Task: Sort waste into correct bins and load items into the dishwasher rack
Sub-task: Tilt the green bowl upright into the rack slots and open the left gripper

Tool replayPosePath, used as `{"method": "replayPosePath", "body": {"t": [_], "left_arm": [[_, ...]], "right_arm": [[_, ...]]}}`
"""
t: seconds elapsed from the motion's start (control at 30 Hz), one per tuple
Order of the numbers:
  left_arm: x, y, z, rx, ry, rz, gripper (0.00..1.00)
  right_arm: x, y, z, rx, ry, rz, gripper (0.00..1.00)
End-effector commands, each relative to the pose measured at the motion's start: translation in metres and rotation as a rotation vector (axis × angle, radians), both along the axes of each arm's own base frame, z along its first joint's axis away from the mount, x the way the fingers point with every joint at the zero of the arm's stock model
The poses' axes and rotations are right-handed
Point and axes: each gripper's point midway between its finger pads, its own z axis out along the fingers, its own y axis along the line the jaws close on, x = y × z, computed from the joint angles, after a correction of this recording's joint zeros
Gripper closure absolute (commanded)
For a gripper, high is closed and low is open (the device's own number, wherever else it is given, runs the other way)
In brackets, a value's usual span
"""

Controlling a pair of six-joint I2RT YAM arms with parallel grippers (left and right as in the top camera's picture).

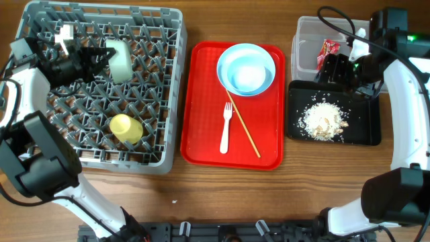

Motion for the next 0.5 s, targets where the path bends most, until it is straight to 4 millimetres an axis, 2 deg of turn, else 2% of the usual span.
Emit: {"method": "replayPosePath", "body": {"t": [0.0, 0.27, 0.47], "left_arm": [[-0.003, -0.009, 0.018, -0.086, -0.07, -0.055, 0.96], [-0.002, -0.01, 0.016, -0.078, -0.063, -0.055, 0.96], [-0.001, -0.01, -0.002, -0.016, 0.001, -0.029, 0.96]], "right_arm": [[0.001, -0.003, 0.006, -0.023, -0.022, 0.016, 0.14], [0.001, -0.003, 0.006, -0.023, -0.023, 0.016, 0.14], [0.001, -0.003, 0.006, -0.023, -0.023, 0.016, 0.14]]}}
